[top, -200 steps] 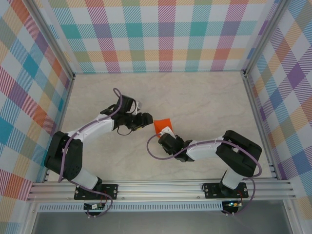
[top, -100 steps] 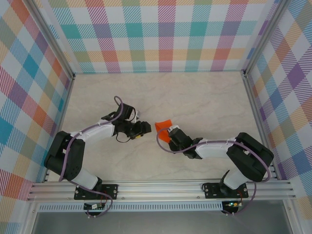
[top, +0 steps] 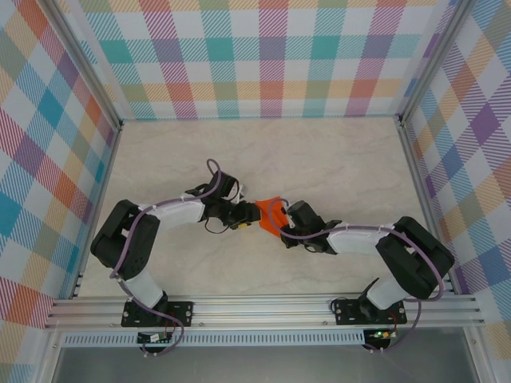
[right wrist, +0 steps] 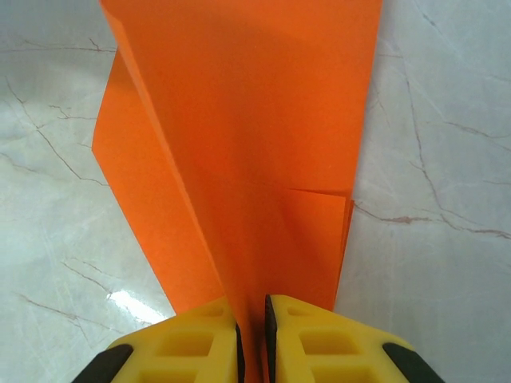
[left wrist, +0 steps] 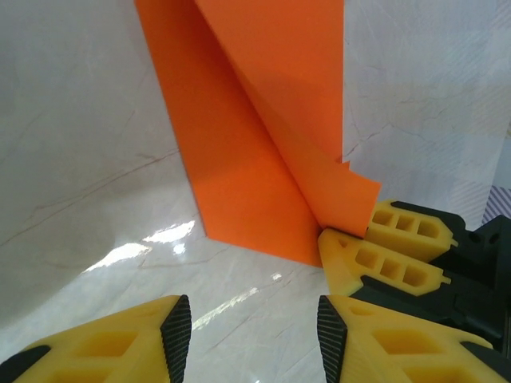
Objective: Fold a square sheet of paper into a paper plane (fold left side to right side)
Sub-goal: Fourth fold the wing at the center of the table.
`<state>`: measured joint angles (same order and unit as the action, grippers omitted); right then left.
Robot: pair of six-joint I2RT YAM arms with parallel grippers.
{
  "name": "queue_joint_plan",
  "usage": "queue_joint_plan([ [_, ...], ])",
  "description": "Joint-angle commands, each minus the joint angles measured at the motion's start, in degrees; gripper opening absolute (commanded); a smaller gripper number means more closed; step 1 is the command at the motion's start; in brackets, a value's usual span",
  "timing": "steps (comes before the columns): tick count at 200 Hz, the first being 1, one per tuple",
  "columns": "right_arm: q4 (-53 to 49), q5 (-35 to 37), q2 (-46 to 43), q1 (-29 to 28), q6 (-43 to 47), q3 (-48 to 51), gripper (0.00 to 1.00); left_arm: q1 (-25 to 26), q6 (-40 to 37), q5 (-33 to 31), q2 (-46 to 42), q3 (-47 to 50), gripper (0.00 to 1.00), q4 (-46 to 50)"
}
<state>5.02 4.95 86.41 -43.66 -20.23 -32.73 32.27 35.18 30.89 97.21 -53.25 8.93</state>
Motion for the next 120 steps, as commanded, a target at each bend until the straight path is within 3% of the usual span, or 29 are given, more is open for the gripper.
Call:
queue_joint_plan([
  [1,-2.1,-5.3,1.4,0.9,-1.5,-1.2,0.15,1.5,1.0,1.4,2.4,-3.2,0.48,-2.2],
  [74,-2.0,-9.7,3.8,3.0,-2.1,-2.9,0.14,2.4,0.8,2.2,8.2,-8.4,0.47,-2.3],
  [100,-1.7,-11.7,3.8,4.3,-3.3,-2.6,0.13,2.7,0.9,2.4,9.8,-9.2,0.38,-2.6],
  [120,-1.3,-12.6,3.7,5.0,-3.8,-2.3,0.13,2.8,1.1,2.7,10.8,-9.8,0.37,-2.9],
])
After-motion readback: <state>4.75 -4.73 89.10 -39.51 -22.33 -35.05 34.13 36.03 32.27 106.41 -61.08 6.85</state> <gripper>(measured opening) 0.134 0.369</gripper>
